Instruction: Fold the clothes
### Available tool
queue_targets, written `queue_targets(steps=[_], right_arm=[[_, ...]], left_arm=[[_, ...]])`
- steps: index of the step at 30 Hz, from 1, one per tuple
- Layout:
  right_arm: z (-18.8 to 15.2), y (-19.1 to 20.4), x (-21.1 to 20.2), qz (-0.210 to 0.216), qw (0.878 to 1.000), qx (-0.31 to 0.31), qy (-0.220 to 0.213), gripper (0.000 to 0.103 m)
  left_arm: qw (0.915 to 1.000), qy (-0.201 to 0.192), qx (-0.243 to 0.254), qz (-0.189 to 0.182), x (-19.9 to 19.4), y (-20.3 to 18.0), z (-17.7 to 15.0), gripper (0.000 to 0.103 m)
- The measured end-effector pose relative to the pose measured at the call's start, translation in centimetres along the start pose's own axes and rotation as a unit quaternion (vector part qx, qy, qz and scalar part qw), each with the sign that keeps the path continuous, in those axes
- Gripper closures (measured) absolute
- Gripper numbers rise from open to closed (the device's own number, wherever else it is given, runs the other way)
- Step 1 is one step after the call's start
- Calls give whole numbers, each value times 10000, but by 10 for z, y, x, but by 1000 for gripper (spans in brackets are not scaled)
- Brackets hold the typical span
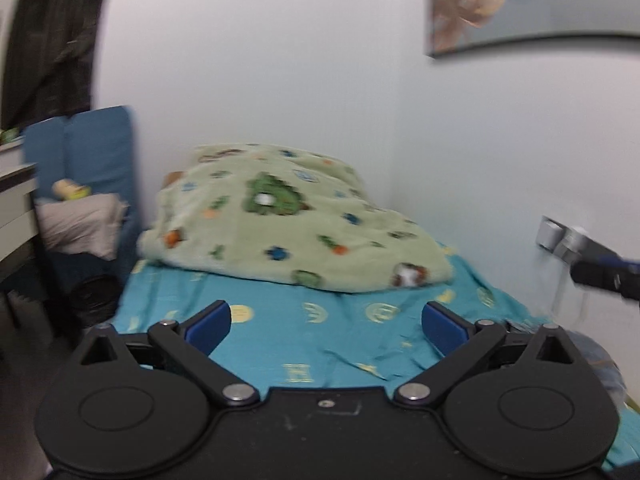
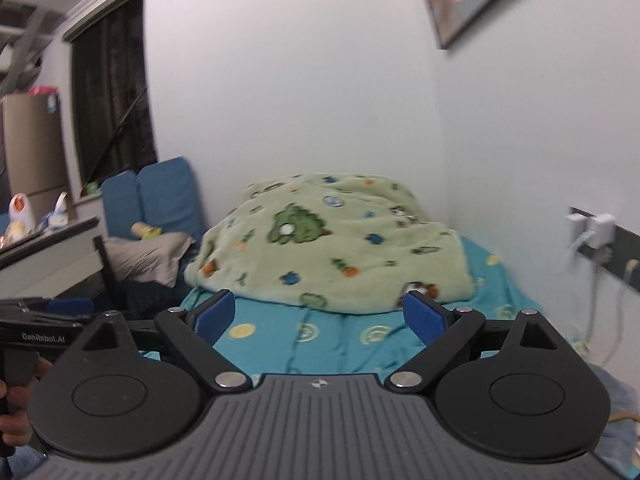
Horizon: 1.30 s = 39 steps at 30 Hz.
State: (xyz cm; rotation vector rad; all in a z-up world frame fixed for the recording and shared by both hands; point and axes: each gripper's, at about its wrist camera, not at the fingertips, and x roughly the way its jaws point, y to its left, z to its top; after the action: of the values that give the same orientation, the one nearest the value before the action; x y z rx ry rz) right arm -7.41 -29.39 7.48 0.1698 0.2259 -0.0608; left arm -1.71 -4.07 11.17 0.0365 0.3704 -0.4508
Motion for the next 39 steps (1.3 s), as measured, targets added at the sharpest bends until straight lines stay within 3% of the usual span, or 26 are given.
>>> queue_targets(steps=[8,16,25,35,39], right_arm=[[-13,52,41,232,9993,-299,-66,10],[-37,60,71,249,9996,-136,-45,10],[-66,47,87,113,9999,-40,116,10],[-89,53,84,120,9989,-382,223,9],[-89,56,84,140,9991,-355,197,4]], left_arm=[[9964,-182,66,824,2,36,-15,0],[9940,-149,-36,1083,20,57,-42,0],[9935,-130,-68,1125,28,64,-58,0],[9931,-33,-139,1160,37,69,-68,0],[9932,-58,-113,1157,34,67,-70,0]])
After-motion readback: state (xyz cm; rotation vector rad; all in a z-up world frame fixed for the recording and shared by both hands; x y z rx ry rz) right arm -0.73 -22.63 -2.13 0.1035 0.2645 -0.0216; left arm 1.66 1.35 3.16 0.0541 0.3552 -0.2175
